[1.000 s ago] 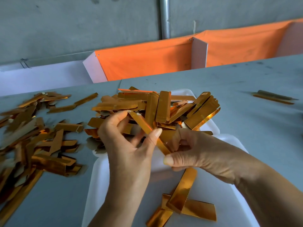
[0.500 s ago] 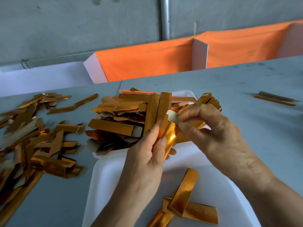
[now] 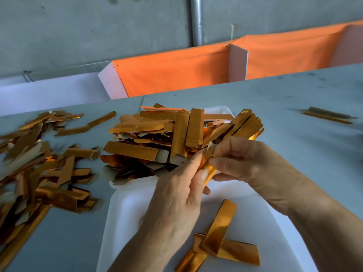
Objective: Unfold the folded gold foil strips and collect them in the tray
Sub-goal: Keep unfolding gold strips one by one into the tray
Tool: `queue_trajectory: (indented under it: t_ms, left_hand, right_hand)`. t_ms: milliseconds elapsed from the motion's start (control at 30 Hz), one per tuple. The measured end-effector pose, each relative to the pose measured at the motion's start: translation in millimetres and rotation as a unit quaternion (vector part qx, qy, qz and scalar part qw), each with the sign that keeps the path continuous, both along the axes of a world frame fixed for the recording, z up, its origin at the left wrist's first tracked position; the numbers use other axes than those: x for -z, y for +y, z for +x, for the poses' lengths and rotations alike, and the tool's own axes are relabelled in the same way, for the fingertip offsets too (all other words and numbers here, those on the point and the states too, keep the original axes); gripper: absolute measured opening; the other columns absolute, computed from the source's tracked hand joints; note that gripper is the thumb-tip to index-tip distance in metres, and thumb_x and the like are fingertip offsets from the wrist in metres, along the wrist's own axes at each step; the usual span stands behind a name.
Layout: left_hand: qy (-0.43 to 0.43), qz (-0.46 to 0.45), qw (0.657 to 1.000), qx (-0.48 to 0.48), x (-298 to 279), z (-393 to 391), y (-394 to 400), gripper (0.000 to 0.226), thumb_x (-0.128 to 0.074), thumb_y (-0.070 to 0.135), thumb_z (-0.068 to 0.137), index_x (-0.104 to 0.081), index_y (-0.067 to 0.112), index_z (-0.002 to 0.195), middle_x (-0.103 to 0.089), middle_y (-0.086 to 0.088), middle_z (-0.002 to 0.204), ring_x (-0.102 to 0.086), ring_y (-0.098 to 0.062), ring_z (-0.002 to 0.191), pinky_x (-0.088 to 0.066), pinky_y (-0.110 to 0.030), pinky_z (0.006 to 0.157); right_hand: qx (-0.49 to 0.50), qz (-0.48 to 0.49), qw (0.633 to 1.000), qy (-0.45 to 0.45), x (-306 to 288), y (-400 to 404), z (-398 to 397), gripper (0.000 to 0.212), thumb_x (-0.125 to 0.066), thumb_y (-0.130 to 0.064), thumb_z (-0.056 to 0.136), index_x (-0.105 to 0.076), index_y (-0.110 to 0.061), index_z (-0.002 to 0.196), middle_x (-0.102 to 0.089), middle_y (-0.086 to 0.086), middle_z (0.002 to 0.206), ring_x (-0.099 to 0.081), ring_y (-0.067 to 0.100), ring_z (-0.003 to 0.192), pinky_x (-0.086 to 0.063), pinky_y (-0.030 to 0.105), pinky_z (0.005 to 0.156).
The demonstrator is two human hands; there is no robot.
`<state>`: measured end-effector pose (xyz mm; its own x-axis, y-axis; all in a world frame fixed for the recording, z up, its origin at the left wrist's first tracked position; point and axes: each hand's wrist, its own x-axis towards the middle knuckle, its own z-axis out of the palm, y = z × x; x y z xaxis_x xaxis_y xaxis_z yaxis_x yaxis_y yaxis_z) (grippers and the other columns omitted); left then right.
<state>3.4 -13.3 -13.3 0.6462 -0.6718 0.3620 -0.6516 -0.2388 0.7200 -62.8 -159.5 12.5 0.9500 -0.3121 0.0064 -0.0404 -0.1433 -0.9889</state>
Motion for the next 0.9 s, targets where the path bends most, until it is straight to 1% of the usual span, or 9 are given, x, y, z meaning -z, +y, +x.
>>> queue_trajectory:
  t_ms: [133,267,367,467,567,633,700,800,900]
  left_hand:
    - [0.005,0.011,1.0,-0.009,0.3,1.1,0.8,0.052,-0.029,0.043,0.087,-0.04,0.036,0.138,-0.063,0.019,0.077,-0.058,0.012,0.079,-0.045,-0.004,0.063]
    - [-0.015,0.033,0.999,-0.006,0.1,2.1,-0.3,0.052,-0.028,0.043,0.088,-0.05,0.029,0.133,-0.06,0.023,0.077,-0.056,0.018,0.077,-0.044,-0.003,0.063]
    - [-0.023,0.039,0.999,-0.007,-1.7,3.4,1.4,0.05,-0.025,0.045,0.087,-0.062,0.023,0.113,-0.06,0.02,0.068,-0.056,0.015,0.073,-0.043,-0.004,0.06]
    - [-0.032,0.055,0.998,-0.006,-5.1,2.4,3.6,0.048,-0.025,0.043,0.087,-0.063,0.016,0.096,-0.052,0.021,0.057,-0.056,0.014,0.064,-0.04,-0.003,0.055]
    - [-0.008,0.074,0.997,0.017,-5.7,2.2,4.3,0.051,-0.024,0.043,0.087,-0.064,0.017,0.106,-0.057,0.018,0.06,-0.056,0.013,0.06,-0.04,-0.003,0.056]
    - [0.003,0.087,0.996,0.021,-5.7,1.3,2.9,0.053,-0.025,0.046,0.087,-0.059,0.022,0.12,-0.061,0.016,0.069,-0.057,0.013,0.064,-0.041,-0.003,0.058]
    - [-0.001,0.078,0.997,0.012,-4.7,-0.7,1.9,0.056,-0.034,0.055,0.083,-0.05,0.029,0.13,-0.062,0.019,0.082,-0.059,0.009,0.071,-0.041,-0.002,0.062]
    - [-0.055,0.075,0.995,-0.024,-2.0,-0.7,1.9,0.052,-0.055,0.053,0.077,-0.052,0.034,0.125,-0.06,0.021,0.097,-0.056,0.003,0.085,-0.038,0.002,0.071]
    - [-0.078,0.077,0.993,-0.037,-0.9,2.2,2.8,0.039,-0.061,0.043,0.081,-0.058,0.031,0.118,-0.058,0.023,0.082,-0.057,0.005,0.08,-0.04,0.001,0.068]
  right_hand:
    - [-0.019,0.015,1.0,-0.005,0.9,0.4,-0.3,0.011,-0.06,-0.005,0.09,-0.07,-0.007,0.091,-0.073,0.004,0.091,-0.07,0.015,0.085,-0.057,0.023,0.075]
    - [-0.024,0.034,0.999,-0.004,2.5,-0.8,0.1,0.009,-0.06,-0.004,0.089,-0.069,-0.005,0.092,-0.071,0.011,0.097,-0.069,0.02,0.09,-0.058,0.026,0.077]
    - [-0.031,0.041,0.999,-0.007,2.6,0.3,0.8,0.009,-0.061,-0.003,0.089,-0.069,-0.006,0.089,-0.071,0.011,0.094,-0.069,0.018,0.086,-0.058,0.026,0.076]
    - [-0.032,0.02,0.999,-0.011,2.1,1.0,0.6,0.009,-0.062,-0.004,0.088,-0.069,-0.009,0.085,-0.071,0.003,0.084,-0.069,0.011,0.077,-0.054,0.017,0.068]
    - [-0.01,-0.055,0.998,-0.004,4.2,2.1,2.3,0.01,-0.067,-0.011,0.085,-0.071,-0.018,0.078,-0.068,-0.006,0.075,-0.061,0.001,0.07,-0.048,0.011,0.063]
    - [0.011,-0.059,0.998,0.003,5.8,2.5,2.9,0.01,-0.069,-0.012,0.084,-0.071,-0.018,0.076,-0.066,-0.006,0.072,-0.057,-0.001,0.064,-0.046,0.01,0.058]
    - [0.04,-0.046,0.998,0.006,6.5,1.3,3.4,0.011,-0.069,-0.013,0.084,-0.071,-0.02,0.075,-0.066,-0.008,0.071,-0.056,-0.001,0.061,-0.046,0.011,0.056]
    - [0.062,-0.044,0.997,0.004,7.6,0.4,4.0,0.011,-0.07,-0.015,0.084,-0.07,-0.021,0.074,-0.064,-0.011,0.069,-0.056,-0.002,0.061,-0.045,0.011,0.056]
    - [0.053,-0.057,0.997,0.009,6.9,2.3,5.4,0.01,-0.069,-0.018,0.085,-0.069,-0.021,0.075,-0.065,-0.01,0.071,-0.058,-0.001,0.063,-0.046,0.011,0.057]
